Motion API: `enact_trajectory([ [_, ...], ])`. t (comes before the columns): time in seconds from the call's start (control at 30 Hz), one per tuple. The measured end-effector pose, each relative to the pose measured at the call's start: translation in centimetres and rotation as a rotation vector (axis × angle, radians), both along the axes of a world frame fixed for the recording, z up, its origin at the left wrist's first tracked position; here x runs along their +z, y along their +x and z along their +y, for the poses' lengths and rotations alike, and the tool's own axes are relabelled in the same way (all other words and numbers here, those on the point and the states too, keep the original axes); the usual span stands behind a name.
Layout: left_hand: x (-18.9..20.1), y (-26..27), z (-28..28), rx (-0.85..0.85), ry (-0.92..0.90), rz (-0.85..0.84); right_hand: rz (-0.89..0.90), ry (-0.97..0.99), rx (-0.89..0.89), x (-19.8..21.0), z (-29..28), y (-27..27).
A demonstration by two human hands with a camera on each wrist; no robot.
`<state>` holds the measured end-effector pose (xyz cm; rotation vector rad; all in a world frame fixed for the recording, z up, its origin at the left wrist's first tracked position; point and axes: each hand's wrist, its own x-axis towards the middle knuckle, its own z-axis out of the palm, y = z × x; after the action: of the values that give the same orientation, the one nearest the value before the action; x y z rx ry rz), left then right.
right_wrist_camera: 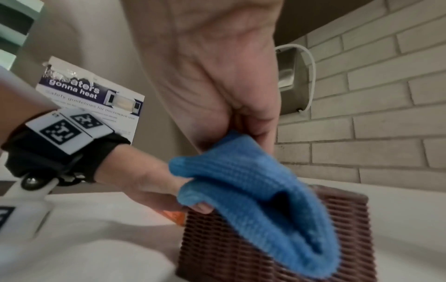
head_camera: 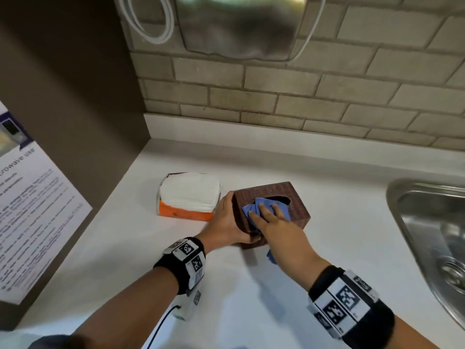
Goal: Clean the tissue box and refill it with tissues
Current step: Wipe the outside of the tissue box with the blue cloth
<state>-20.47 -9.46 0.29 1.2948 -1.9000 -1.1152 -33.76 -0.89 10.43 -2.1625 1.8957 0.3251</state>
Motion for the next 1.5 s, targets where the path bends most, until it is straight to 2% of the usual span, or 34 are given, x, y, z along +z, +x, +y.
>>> enact_trajectory([
  [0.13, -0.1, 0.3, -0.2, -0.029, -0.017, -0.016, 0.029, 0.003, -0.08, 0.7, -0.1, -3.0],
  [0.23, 0.0, 0.3, -0.1, -0.036, -0.009, -0.048, 0.041, -0.086, -0.134, 1.3, 0.1, -4.0],
  [0.37, 0.4, 0.4, -0.3, -0.077, 0.016, -0.088, -0.084, -0.064, 0.095, -0.1, 0.8, 0.4],
  [0.43, 0.7, 0.7, -0.4, -0.124, 0.064, -0.113, -0.171, -0.096, 0.156, -0.6, 0.5, 0.3],
  [0.53, 0.3, 0.9, -0.7, -0.113, 0.055, -0.105, -0.364, -0.22, -0.033, 1.7, -1.8, -2.8],
  [0.63, 0.4, 1.0, -0.8, -0.15, 0.084, -0.123, -0.29, -0.391, -0.169, 3.3, -4.0, -4.5],
  [0.73, 0.0, 1.2, -1.2, -0.186, 0.132, -0.092, -0.273, -0.319, -0.028, 1.1, -5.1, -3.1],
  [0.8, 0.0, 1.0, -1.0, -0.192, 0.15, -0.052, -0.191, -0.264, 0.082, -1.2, -5.4, -2.1],
  [0.87, -0.1, 0.6, -0.8, -0.183, 0.16, -0.017, -0.146, -0.252, 0.074, -2.8, -5.5, -1.9],
  [0.93, -0.5, 0.4, -0.8, -0.183, 0.164, 0.021, -0.179, -0.24, 0.118, -3.1, -5.4, -2.4],
  [1.03, -0.5, 0.5, -0.8, -0.178, 0.169, 0.057, -0.342, -0.316, 0.225, -2.2, -5.4, -3.7],
  [1.1, -0.2, 0.5, -0.7, -0.199, 0.196, 0.059, -0.421, -0.357, 0.164, -1.9, -5.5, -4.5],
  [1.23, 0.4, -0.2, -0.4, -0.181, 0.374, 0.109, -0.422, -0.302, 0.087, -3.4, -5.8, -5.6],
  [1.3, 0.1, -0.4, -0.4, -0.16, 0.387, 0.105, -0.44, -0.324, 0.072, -3.7, -5.7, -5.3],
  [1.37, 0.1, -0.5, -0.1, -0.181, 0.39, 0.098, -0.488, -0.343, 0.091, -3.9, -5.3, -4.8],
  [1.5, 0.7, -0.6, 0.5, -0.189, 0.366, 0.139, -0.356, -0.375, 0.25, -4.3, -5.5, -5.1],
])
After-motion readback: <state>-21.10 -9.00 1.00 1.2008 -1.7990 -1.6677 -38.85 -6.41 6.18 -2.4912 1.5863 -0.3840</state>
